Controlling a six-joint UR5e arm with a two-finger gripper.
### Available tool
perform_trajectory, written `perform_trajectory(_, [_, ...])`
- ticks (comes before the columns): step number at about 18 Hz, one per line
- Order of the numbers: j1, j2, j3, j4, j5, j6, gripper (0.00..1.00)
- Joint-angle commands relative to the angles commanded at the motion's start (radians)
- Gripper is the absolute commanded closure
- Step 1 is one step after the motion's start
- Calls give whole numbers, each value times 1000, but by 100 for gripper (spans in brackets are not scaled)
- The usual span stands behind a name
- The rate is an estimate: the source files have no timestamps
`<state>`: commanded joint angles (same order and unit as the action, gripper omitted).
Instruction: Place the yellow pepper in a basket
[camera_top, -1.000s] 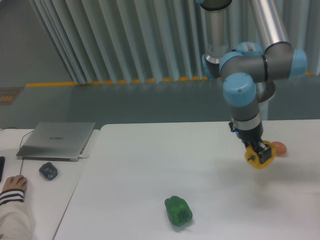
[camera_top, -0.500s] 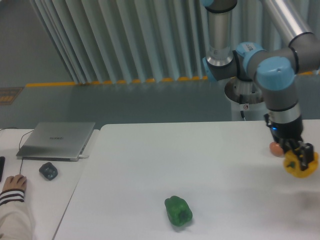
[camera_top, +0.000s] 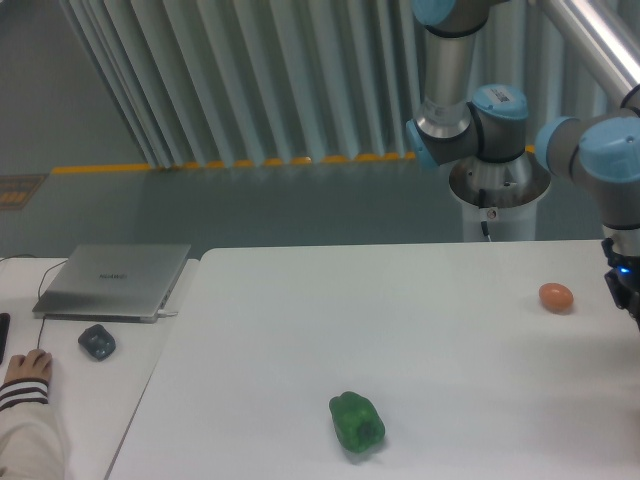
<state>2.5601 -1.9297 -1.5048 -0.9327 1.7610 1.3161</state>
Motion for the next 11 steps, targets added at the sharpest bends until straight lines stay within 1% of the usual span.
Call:
perform_trajectory(3, [22,-28,18,6,0,-3,61])
perform_trajectory(5, [23,-37,17,37,2,-5,60])
perform_trajectory(8, [37,-45,20,44,0,-5,59])
perform_trajectory(10, [43,-52,34,46,2,-3,55])
perform_trajectory(11, [43,-52,35,46,2,-3,55])
